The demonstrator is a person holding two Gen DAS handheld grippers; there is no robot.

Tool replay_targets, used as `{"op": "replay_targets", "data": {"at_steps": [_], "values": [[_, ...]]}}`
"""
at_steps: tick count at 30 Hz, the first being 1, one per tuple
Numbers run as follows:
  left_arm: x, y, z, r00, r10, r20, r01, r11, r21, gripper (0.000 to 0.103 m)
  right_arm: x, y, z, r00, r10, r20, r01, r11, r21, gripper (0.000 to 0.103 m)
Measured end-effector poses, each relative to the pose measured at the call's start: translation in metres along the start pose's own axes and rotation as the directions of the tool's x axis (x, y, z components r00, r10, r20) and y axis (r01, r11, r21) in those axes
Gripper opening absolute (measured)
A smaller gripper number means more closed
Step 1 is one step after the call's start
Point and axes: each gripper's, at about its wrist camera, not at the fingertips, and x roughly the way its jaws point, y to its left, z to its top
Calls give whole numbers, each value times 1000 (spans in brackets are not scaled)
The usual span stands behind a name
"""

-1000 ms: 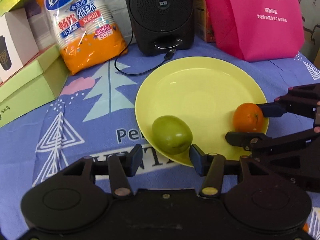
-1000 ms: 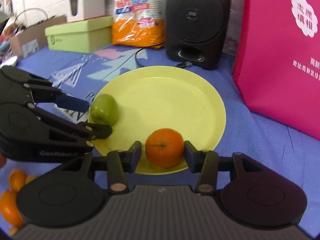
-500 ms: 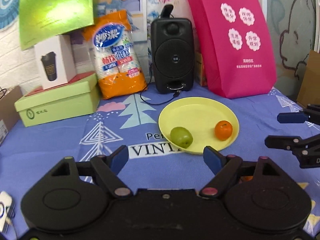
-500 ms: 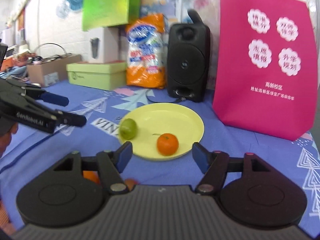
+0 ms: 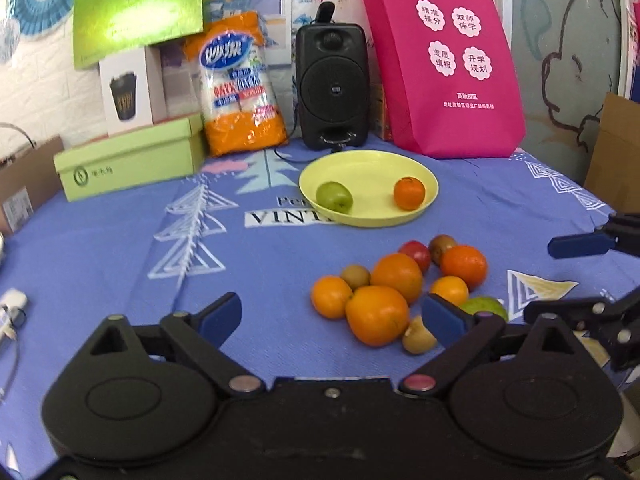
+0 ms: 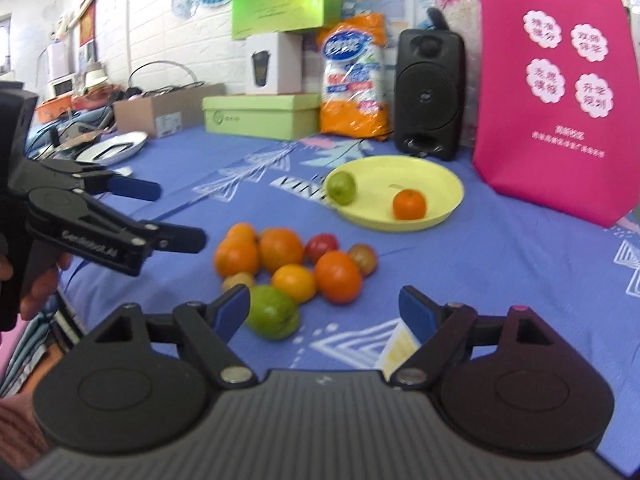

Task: Organize fruits
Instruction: 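Grasp an orange with the left tool while the right tool grasps a guava, then place the orange on the plate with the left tool while the right tool places the guava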

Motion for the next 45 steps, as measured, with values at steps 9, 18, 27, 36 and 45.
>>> {"op": "replay_targets", "data": {"at_steps": [9,18,27,36,45], "values": [[21,-1,0,991,-109,-81,103,992,-74,59,17,18,-12,997,37,-66,-41,998,-57,82],[38,-7,6,987,-128,-97,120,989,-82,50,19,16,-15,996,43,-74,-47,998,-49,82],[39,-7,9,989,-110,-100,104,992,-65,47,42,18,-12,993,50,-111,-53,998,-27,65],[43,0,10,985,-131,-109,120,988,-101,42,51,23,-11,994,70,-87,-76,995,-61,41],[40,8,10,986,-129,-106,113,983,-148,41,39,20,-12,994,59,-87,-65,996,-64,41]]}}
